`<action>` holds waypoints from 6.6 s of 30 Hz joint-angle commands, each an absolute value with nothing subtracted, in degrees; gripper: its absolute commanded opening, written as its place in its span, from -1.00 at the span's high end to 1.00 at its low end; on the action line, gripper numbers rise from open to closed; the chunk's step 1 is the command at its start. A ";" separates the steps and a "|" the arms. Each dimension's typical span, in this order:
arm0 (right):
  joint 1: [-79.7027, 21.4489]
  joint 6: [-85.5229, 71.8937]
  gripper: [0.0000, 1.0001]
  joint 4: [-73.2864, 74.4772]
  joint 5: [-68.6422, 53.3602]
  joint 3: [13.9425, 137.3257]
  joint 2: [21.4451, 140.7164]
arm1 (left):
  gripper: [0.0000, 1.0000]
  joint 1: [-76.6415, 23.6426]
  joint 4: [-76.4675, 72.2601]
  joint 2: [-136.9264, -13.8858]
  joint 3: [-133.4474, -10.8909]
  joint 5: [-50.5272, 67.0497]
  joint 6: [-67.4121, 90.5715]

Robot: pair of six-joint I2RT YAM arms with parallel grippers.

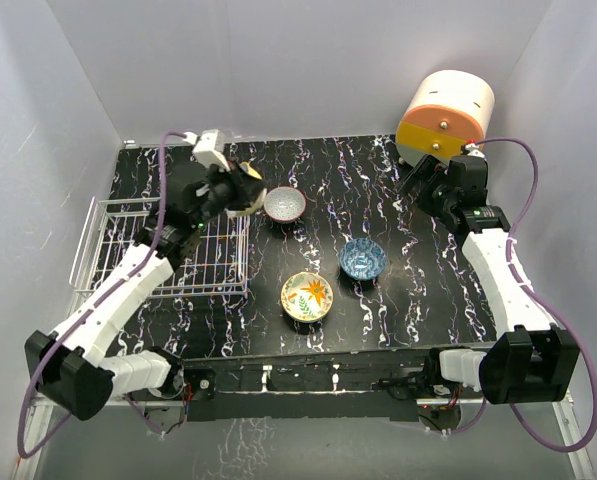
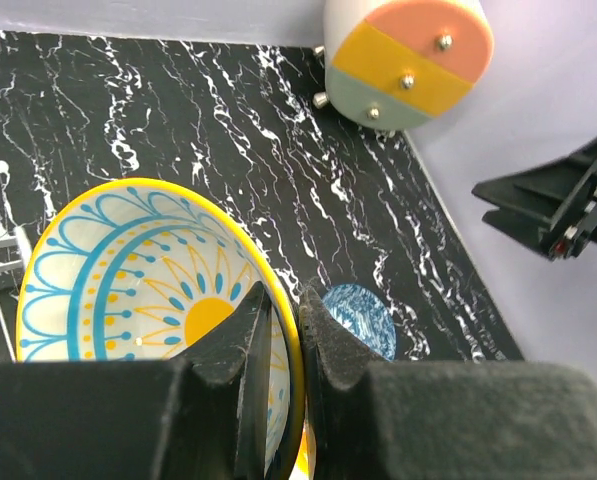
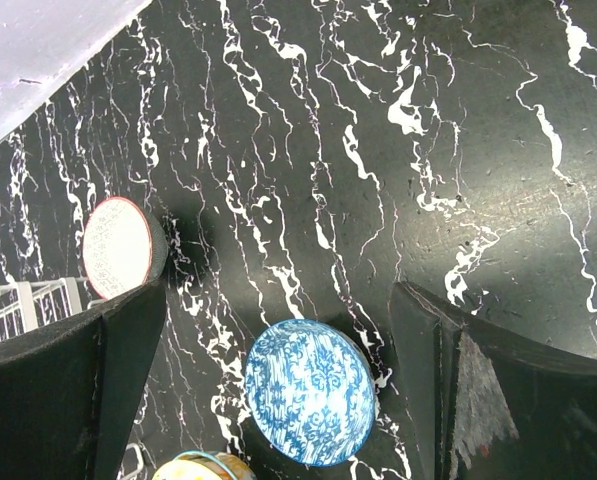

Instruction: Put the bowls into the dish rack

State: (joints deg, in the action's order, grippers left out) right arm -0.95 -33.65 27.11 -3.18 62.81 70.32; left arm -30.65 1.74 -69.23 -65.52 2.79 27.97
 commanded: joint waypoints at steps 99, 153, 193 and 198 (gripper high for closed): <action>-0.53 -32.52 -0.93 23.12 -7.47 60.21 70.01 | -0.75 6.95 -10.62 -68.92 -38.22 8.95 44.88; -0.53 -34.63 -0.93 20.60 -10.00 56.45 70.37 | -0.69 -7.38 16.17 -87.39 -63.86 -17.41 15.05; -0.54 -34.52 -0.91 20.39 -9.94 55.52 70.36 | 0.01 -3.83 18.05 -87.23 -58.55 -25.01 17.66; -0.53 -34.51 -0.91 20.39 -10.06 55.26 70.29 | 0.02 0.34 17.44 -86.46 -57.99 -23.71 17.58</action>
